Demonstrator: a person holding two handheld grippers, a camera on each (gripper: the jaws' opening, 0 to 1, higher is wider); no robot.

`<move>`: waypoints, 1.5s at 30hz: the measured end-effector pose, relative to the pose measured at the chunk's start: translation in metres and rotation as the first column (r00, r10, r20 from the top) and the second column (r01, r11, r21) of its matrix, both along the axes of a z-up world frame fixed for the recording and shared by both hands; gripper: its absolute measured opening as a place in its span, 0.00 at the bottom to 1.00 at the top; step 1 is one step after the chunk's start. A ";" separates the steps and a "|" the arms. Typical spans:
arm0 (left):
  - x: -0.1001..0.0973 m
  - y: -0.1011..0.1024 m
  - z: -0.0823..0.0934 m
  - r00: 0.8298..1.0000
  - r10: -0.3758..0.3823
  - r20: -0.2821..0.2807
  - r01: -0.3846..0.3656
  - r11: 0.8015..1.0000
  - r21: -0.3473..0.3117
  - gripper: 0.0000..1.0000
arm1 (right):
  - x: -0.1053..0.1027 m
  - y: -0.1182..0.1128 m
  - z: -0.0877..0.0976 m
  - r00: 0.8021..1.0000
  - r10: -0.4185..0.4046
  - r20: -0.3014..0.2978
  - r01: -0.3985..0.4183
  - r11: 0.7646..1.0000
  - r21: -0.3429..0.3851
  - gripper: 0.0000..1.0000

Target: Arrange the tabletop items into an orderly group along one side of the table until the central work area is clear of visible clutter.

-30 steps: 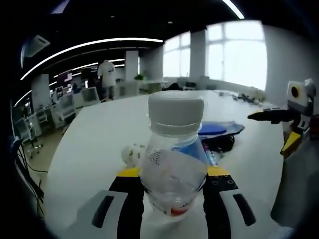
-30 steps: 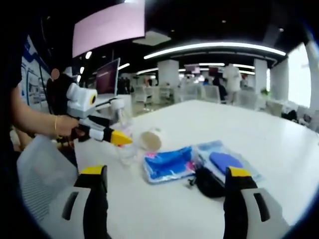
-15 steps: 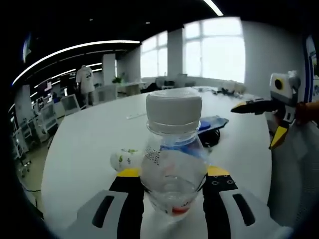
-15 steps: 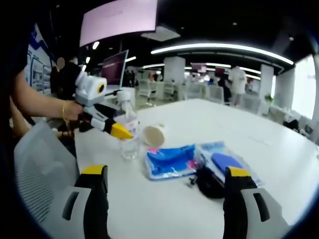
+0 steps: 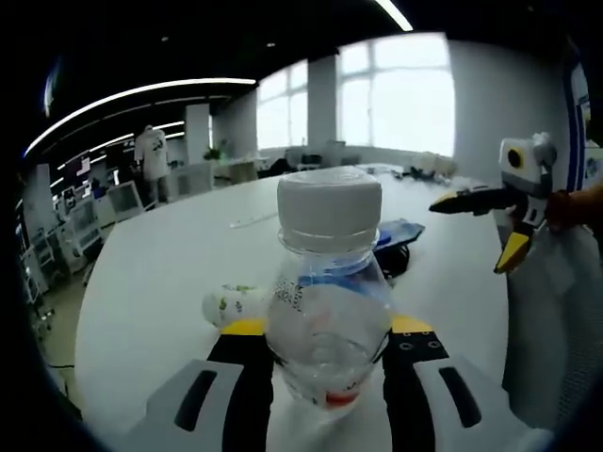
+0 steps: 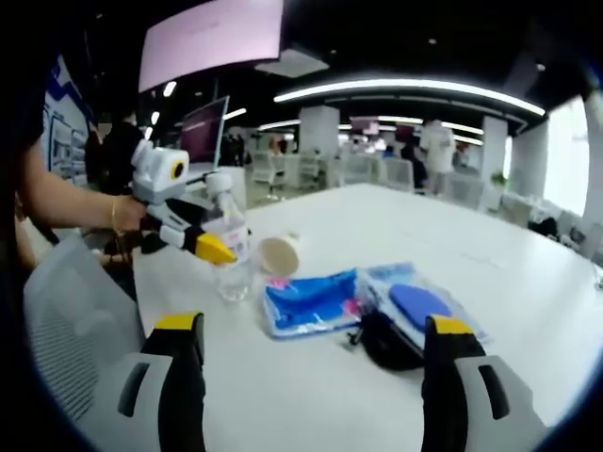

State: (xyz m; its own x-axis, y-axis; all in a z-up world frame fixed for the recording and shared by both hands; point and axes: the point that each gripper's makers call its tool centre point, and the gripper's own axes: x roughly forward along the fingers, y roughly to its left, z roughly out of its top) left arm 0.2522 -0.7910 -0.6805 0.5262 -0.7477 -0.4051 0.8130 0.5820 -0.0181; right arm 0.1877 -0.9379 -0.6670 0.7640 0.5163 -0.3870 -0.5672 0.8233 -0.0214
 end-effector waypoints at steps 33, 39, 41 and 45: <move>0.047 0.011 0.080 0.997 -0.035 0.066 0.035 0.999 -0.006 0.42 | -0.001 0.001 -0.006 1.000 0.010 -0.022 -0.010 1.000 -0.003 0.95; 0.065 0.016 0.088 0.996 -0.025 0.085 0.025 1.000 0.001 0.42 | 0.002 -0.004 -0.006 1.000 -0.009 -0.027 0.009 1.000 0.008 0.95; 0.073 0.018 0.089 0.996 -0.018 0.086 0.018 1.000 0.001 0.42 | 0.002 -0.005 -0.006 1.000 -0.014 -0.028 0.014 1.000 0.010 0.95; 0.086 0.021 0.087 0.996 -0.009 0.088 0.008 1.000 0.006 0.42 | 0.002 -0.005 -0.007 0.999 -0.013 -0.032 0.013 1.000 0.011 0.95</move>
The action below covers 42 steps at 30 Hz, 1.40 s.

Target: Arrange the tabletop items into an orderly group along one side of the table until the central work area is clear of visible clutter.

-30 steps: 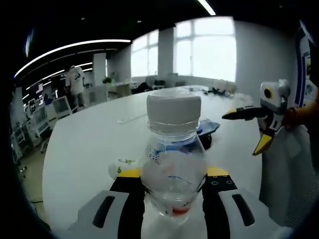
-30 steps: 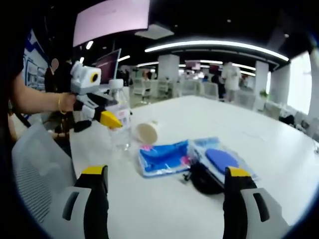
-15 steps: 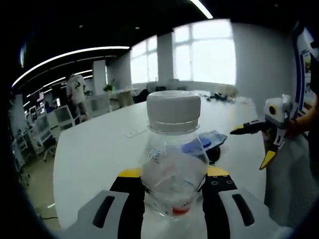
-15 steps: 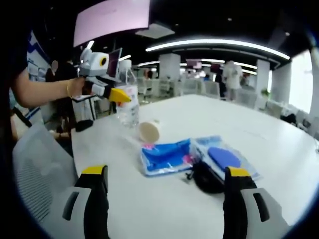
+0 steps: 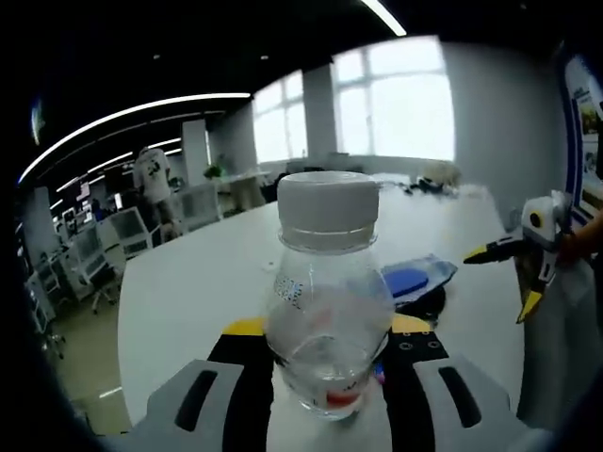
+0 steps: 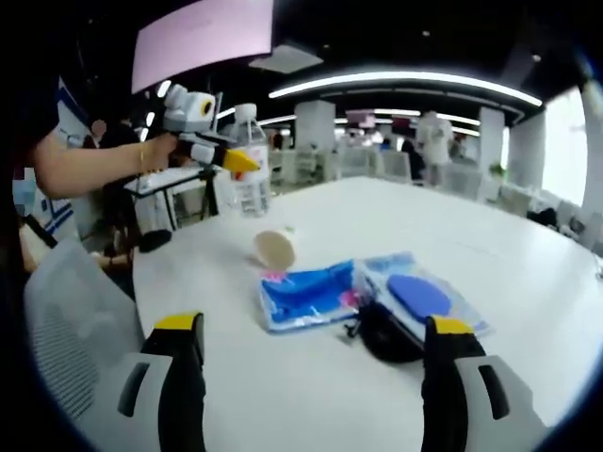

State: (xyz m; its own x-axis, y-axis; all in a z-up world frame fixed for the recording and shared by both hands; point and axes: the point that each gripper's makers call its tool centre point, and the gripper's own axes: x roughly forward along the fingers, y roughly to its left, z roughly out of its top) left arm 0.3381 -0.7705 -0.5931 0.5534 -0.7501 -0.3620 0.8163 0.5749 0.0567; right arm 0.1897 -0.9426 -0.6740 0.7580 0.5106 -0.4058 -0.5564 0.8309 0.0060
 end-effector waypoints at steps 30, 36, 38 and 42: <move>0.102 0.003 -0.045 0.998 -0.011 -0.063 0.010 1.000 -0.010 0.42 | 0.003 -0.013 -0.020 0.996 -0.049 -0.074 0.050 0.999 0.004 0.95; 0.117 0.001 -0.060 0.997 -0.009 -0.075 0.008 1.000 -0.011 0.42 | 0.003 -0.015 -0.023 0.994 -0.059 -0.088 0.060 0.998 0.002 0.95; 0.116 -0.001 -0.064 0.997 -0.019 -0.081 0.019 1.000 -0.012 0.42 | 0.003 -0.016 -0.024 0.994 -0.064 -0.092 0.064 0.998 -0.002 0.95; 0.120 0.000 -0.073 0.996 -0.014 -0.085 0.015 1.000 0.004 0.42 | 0.003 -0.020 -0.027 0.991 -0.079 -0.108 0.079 0.997 -0.005 0.95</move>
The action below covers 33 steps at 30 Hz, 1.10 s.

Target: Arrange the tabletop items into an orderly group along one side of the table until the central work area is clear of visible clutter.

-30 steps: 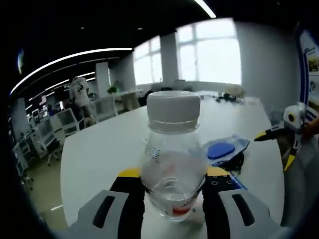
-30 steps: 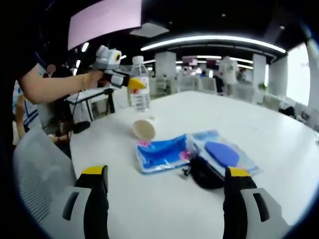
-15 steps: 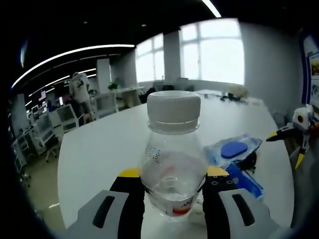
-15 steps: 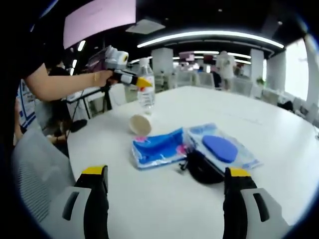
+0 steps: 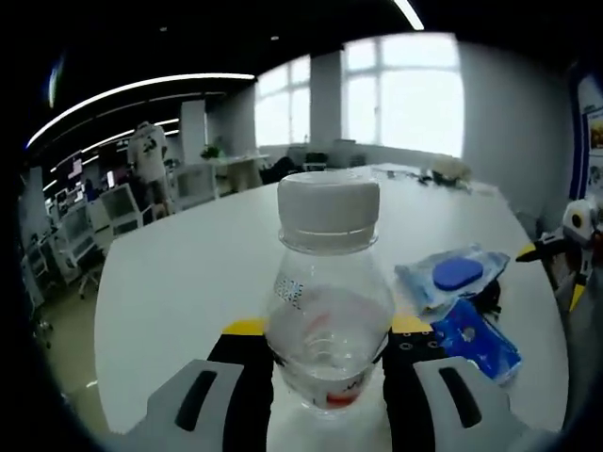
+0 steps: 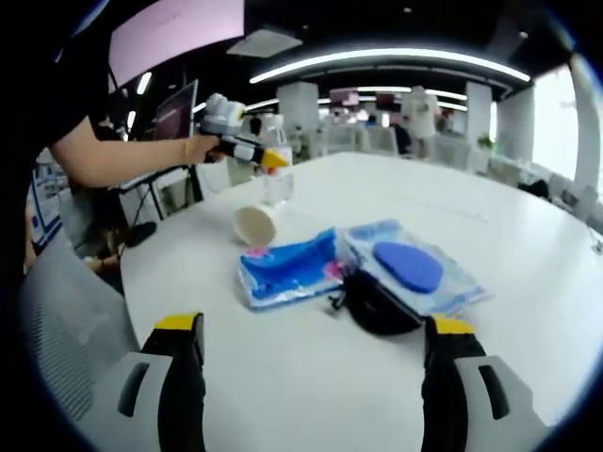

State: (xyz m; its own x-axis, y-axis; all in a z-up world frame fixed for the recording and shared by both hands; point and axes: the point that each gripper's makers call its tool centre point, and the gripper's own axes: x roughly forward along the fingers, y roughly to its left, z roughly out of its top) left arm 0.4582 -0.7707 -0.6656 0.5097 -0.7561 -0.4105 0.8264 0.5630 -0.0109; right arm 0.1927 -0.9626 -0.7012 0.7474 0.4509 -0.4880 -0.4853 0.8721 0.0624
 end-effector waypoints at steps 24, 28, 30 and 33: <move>0.010 0.001 -0.021 1.000 -0.016 0.002 0.016 1.000 -0.025 0.43 | -0.002 -0.002 -0.007 1.000 0.005 -0.027 -0.006 0.999 -0.032 0.94; 0.012 0.000 -0.021 0.999 -0.022 0.029 0.023 0.999 -0.038 0.44 | -0.001 -0.002 -0.006 1.000 0.000 -0.022 0.000 1.000 -0.022 0.94; 0.011 -0.001 -0.021 0.999 -0.012 0.030 0.014 0.999 -0.044 0.49 | -0.001 -0.001 -0.005 1.000 0.002 -0.018 -0.002 1.000 -0.020 0.94; 0.016 -0.001 -0.019 0.998 0.018 0.066 -0.016 1.000 -0.022 0.68 | -0.002 -0.001 -0.005 1.000 0.005 -0.020 -0.005 1.000 -0.027 0.94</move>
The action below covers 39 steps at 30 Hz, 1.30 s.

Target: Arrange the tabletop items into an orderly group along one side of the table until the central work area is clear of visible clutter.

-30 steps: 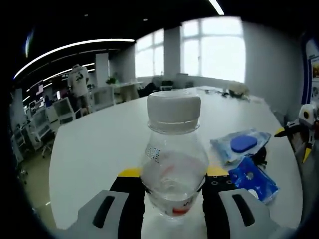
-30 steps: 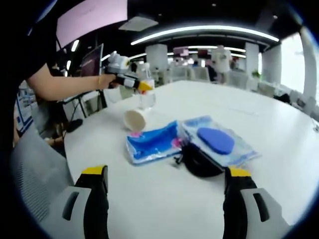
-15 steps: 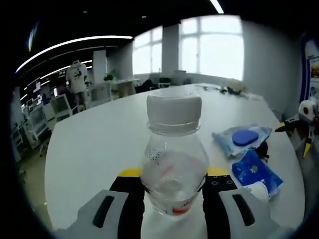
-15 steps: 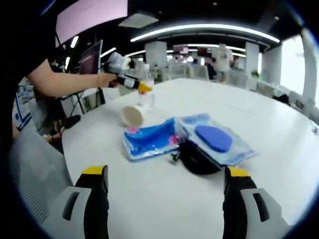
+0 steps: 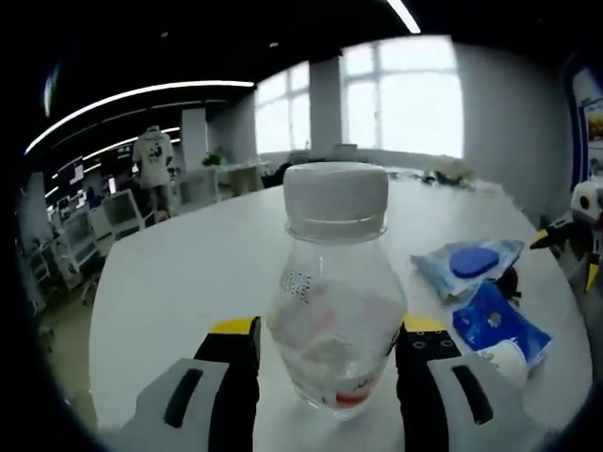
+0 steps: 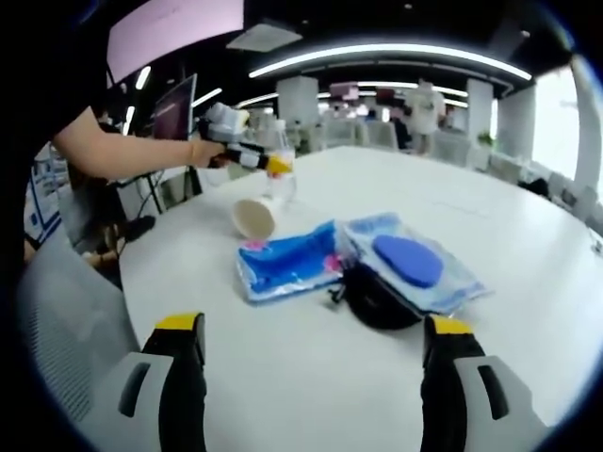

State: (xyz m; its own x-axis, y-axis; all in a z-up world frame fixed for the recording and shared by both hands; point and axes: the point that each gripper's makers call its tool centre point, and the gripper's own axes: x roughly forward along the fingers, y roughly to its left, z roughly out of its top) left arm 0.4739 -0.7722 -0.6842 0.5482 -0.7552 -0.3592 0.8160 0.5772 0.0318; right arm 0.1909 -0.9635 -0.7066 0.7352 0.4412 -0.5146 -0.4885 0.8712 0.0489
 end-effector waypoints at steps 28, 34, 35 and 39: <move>-0.067 0.017 0.060 0.997 0.054 0.045 -0.053 0.998 -0.031 0.99 | 0.025 0.018 0.052 0.985 0.102 0.142 -0.104 0.995 0.007 0.84; -0.083 0.017 0.066 0.995 0.087 0.047 -0.086 0.996 -0.037 0.99 | 0.037 0.033 0.055 0.982 0.139 0.125 -0.146 0.988 0.049 0.78; -0.088 0.016 0.066 0.995 0.081 0.053 -0.079 0.996 -0.036 0.99 | 0.039 0.036 0.056 0.981 0.143 0.130 -0.151 0.987 0.054 0.75; -0.100 0.016 0.060 0.996 0.083 0.037 -0.082 0.997 -0.006 0.99 | 0.049 0.051 0.054 0.975 0.182 0.131 -0.191 0.980 0.056 0.72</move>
State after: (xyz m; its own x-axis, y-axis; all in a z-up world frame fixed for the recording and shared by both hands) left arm 0.3737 -0.7560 -0.6238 0.6217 -0.7085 -0.3340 0.7639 0.6427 0.0585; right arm 0.2404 -0.9120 -0.6526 0.6933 0.6071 -0.3883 -0.6479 0.7610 0.0330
